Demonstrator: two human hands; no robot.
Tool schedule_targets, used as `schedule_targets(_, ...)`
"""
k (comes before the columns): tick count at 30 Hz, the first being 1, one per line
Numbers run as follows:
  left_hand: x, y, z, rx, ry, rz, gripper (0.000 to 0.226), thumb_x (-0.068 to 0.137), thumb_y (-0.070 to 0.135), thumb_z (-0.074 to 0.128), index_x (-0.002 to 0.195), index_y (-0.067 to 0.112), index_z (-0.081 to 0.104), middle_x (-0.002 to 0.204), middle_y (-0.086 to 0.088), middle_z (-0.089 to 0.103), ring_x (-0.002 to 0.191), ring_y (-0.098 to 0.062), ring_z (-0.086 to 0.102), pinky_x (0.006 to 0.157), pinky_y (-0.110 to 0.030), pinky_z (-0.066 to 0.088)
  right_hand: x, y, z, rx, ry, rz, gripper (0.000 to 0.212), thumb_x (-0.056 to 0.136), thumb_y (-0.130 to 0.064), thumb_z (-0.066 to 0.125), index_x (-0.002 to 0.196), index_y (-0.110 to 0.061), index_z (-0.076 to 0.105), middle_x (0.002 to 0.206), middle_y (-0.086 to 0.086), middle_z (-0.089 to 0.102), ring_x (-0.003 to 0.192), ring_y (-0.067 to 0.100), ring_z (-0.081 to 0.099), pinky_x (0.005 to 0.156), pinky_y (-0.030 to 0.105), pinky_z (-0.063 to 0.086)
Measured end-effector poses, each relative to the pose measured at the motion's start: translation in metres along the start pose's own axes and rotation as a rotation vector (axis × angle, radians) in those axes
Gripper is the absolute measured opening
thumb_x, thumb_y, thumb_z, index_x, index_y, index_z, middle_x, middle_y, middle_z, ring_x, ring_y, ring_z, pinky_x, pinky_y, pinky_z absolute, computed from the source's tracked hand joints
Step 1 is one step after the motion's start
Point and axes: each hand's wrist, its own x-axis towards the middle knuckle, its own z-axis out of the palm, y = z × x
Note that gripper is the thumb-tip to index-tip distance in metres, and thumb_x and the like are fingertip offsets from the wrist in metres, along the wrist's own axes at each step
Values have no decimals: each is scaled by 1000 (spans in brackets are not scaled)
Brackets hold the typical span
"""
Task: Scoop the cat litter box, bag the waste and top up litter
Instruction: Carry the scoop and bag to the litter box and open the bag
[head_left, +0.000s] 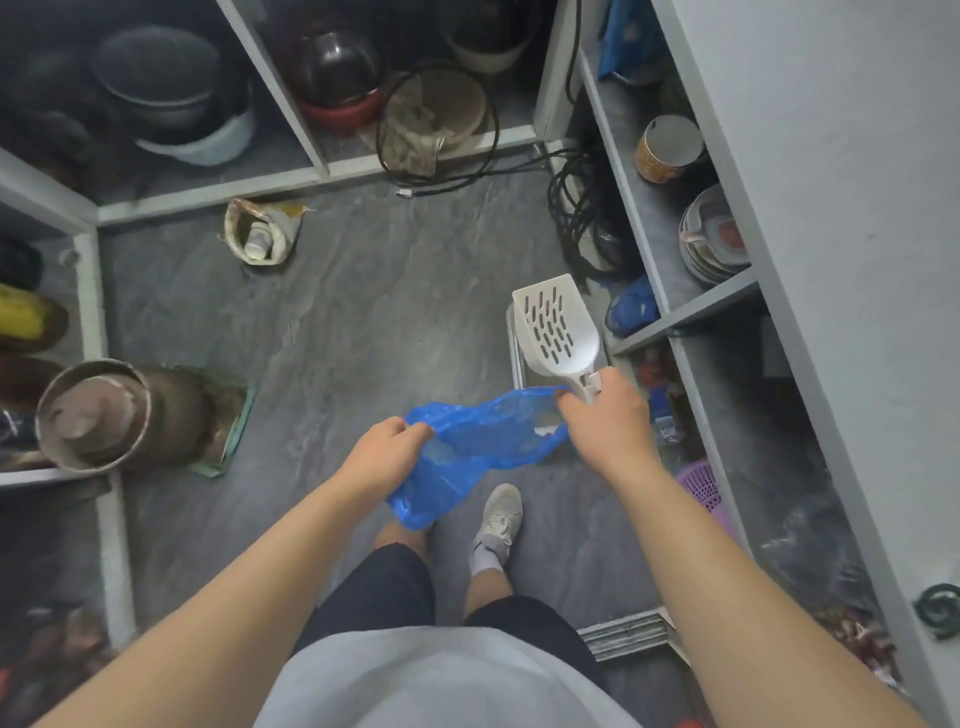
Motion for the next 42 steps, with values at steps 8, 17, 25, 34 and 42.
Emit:
schedule_targets(8,7,2,-5,-374,-141,-9,36,87,47,60,86,13,70,91,-5,75,80,-26,69,84,-38,51,5,-12,29,-31,-99,51,32,85,-39,73,94,-10,64,85,2,62,82,24,59,66,30,39)
schedule_targets(17,4,-13,-26,-641,-379,-166,35,87,31,61,102,2,72,97,-20,66,85,-33,59,79,-44,44,14,-26,49,172,-101,151,14,81,-18,72,74,-14,60,77,7,65,77,29,62,69,39,52)
schedule_targets(25,3,14,-32,-104,100,350,53,71,29,67,121,28,48,121,12,57,109,-5,57,90,-25,44,17,-30,46,297,-232,145,23,60,-16,59,79,-14,71,80,8,76,81,33,73,75,55,61)
schedule_targets(34,21,37,-20,127,-18,571,40,81,4,65,112,29,67,104,15,68,88,-11,68,75,-24,56,13,-53,48,305,-302,118,17,62,-7,57,71,-18,65,72,4,66,70,23,62,66,38,52)
schedule_targets(42,70,31,-25,224,138,508,17,93,26,58,83,13,60,81,-1,62,78,-23,56,70,-38,46,37,-52,60,111,-121,138,15,80,-24,76,82,-15,64,77,-2,64,71,18,60,56,27,41)
